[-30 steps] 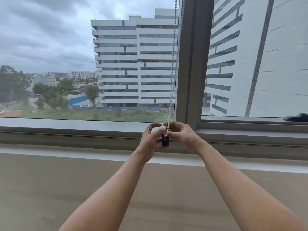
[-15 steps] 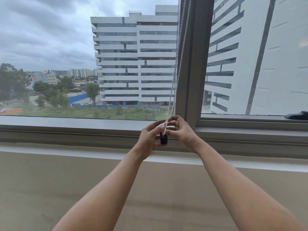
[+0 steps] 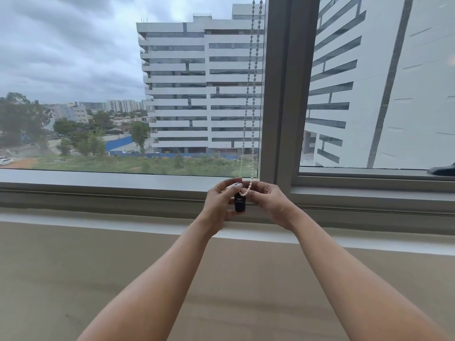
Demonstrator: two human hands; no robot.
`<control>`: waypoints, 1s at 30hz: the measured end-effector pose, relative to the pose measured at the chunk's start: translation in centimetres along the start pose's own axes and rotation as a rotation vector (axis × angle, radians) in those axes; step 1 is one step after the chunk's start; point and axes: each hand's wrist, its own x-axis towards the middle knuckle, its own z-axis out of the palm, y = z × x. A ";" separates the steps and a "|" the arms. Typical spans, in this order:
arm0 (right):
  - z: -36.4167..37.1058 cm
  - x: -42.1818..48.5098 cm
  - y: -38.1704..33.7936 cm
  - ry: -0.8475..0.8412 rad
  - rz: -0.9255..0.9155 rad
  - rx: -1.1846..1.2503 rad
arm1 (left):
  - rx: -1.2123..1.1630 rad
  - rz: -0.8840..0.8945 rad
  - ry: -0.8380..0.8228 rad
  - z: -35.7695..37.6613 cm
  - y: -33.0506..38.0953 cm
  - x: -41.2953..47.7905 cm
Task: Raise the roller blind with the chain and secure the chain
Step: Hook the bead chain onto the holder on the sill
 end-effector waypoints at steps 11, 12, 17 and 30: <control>0.4 0.2 0.8 0.062 -0.028 -0.119 | -0.059 -0.017 -0.007 -0.4 -0.3 0.4; 0.4 0.3 0.8 0.083 -0.048 -0.126 | -0.063 -0.012 -0.025 -0.4 -0.3 0.4; 0.7 0.5 0.5 0.157 -0.158 -0.213 | -0.086 0.013 -0.072 -0.6 -0.3 0.6; 0.0 1.0 1.0 0.229 -0.108 -0.061 | -0.071 0.053 -0.119 -1.3 -1.0 0.7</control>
